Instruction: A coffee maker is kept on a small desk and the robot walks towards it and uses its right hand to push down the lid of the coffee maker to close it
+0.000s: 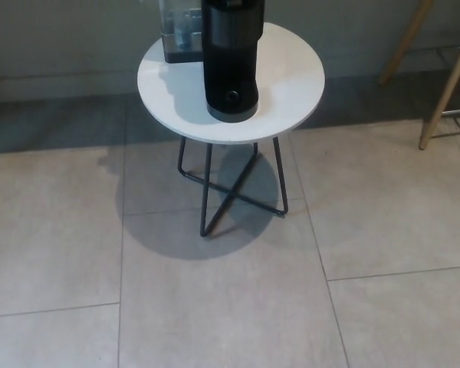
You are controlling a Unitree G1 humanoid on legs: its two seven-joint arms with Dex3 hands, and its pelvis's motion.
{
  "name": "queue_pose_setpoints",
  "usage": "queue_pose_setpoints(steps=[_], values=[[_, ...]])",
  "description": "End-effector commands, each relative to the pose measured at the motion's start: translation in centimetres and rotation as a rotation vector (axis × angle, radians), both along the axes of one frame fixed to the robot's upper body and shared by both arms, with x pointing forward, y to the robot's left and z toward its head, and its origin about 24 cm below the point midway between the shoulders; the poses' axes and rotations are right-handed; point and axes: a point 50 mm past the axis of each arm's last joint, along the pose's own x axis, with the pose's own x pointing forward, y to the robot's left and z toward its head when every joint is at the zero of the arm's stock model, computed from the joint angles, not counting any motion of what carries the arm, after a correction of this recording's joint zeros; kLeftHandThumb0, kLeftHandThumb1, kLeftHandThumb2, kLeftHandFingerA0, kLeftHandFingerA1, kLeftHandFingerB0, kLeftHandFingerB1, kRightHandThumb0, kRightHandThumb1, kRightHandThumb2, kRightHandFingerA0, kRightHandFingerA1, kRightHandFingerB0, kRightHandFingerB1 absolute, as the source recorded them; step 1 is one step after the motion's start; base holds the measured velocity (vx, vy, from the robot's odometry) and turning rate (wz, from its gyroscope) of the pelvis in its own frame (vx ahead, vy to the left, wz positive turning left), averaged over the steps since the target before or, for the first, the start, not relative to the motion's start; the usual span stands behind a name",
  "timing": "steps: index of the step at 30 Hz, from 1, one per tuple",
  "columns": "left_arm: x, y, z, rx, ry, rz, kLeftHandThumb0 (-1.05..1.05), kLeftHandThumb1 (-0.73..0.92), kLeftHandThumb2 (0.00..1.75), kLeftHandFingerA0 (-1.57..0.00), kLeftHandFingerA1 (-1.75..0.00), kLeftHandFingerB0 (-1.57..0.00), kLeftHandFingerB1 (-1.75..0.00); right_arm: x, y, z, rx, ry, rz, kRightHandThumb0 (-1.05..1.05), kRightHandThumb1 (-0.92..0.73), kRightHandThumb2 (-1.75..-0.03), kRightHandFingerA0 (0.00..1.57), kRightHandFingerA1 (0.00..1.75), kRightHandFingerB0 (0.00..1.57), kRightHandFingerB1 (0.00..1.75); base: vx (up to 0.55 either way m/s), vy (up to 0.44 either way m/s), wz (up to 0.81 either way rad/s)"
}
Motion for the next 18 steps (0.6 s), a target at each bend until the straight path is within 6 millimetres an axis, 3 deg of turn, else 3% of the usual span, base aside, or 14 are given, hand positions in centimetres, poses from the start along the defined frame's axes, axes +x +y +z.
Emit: queue_pose_setpoints(steps=[1,3,4,8,10,11,12,14,15,18], values=[[-0.14,0.46,0.24,0.012,0.009,-0.051,-0.48,0.37,0.93,-0.05,-0.58,0.00,-0.53,-0.03,-0.60,0.42,-0.035,-0.006,0.006,-0.64,-0.41,-0.85,0.00,0.22,0.00,0.33,0.00,0.000,0.00],[-0.16,0.51,0.28,0.012,0.007,-0.059,-0.50,0.33,0.92,-0.05,-0.59,0.00,-0.53,0.09,-0.60,0.37,-0.044,0.004,0.019,-0.64,-0.42,-0.85,0.00,0.23,0.00,0.33,0.00,0.000,0.00],[-0.17,0.50,0.28,0.010,0.004,-0.045,-0.70,0.45,0.72,-0.03,-0.56,-0.07,-0.52,0.10,-0.59,0.38,-0.037,-0.002,0.013,-0.65,-0.41,-0.84,0.00,0.21,0.00,0.32,0.00,0.000,0.00],[-0.23,0.49,0.27,0.012,0.011,-0.045,-0.69,0.46,0.74,-0.02,-0.58,-0.11,-0.56,-0.01,-0.53,0.41,-0.015,-0.025,-0.020,-0.67,-0.40,-0.84,0.00,0.20,0.00,0.32,-0.01,-0.011,-0.09],[-0.14,0.48,0.25,0.017,0.011,-0.047,-0.67,0.48,0.73,-0.02,-0.58,-0.09,-0.54,0.05,-0.59,0.40,-0.023,-0.018,-0.013,-0.76,-0.42,-0.83,0.08,0.14,0.00,0.26,-0.04,0.027,0.10],[-0.27,0.46,0.26,0.009,-0.003,-0.007,-0.61,0.53,0.58,0.00,-0.49,-0.05,-0.47,0.05,-0.59,0.42,-0.023,-0.015,-0.006,-0.76,-0.43,-0.84,0.07,0.13,0.00,0.27,0.00,0.000,0.00],[-0.28,0.44,0.25,0.009,-0.001,-0.011,-0.66,0.47,0.72,-0.02,-0.53,-0.08,-0.52,0.06,-0.63,0.43,-0.021,-0.013,-0.006,-0.75,-0.43,-0.86,0.02,0.14,0.00,0.28,0.00,0.000,0.00],[-0.26,0.39,0.22,0.012,0.000,-0.011,-0.68,0.45,0.73,-0.02,-0.53,-0.06,-0.50,0.12,-0.73,0.52,-0.019,-0.017,-0.002,-0.76,-0.42,-0.86,0.02,0.14,0.00,0.27,0.02,0.045,-0.03],[-0.13,0.44,0.22,0.013,-0.003,0.004,-0.65,0.51,0.63,-0.01,-0.45,-0.05,-0.44,0.18,-0.73,0.51,-0.014,-0.025,-0.012,-0.73,-0.41,-0.84,0.00,0.14,0.00,0.30,0.05,0.130,-0.08],[0.26,0.63,0.25,0.011,-0.004,0.000,-0.65,0.52,0.57,0.00,-0.49,-0.02,-0.44,0.32,-0.71,0.45,-0.014,-0.031,-0.026,-0.69,-0.41,-0.84,0.00,0.17,0.00,0.30,0.13,0.225,-0.16]])
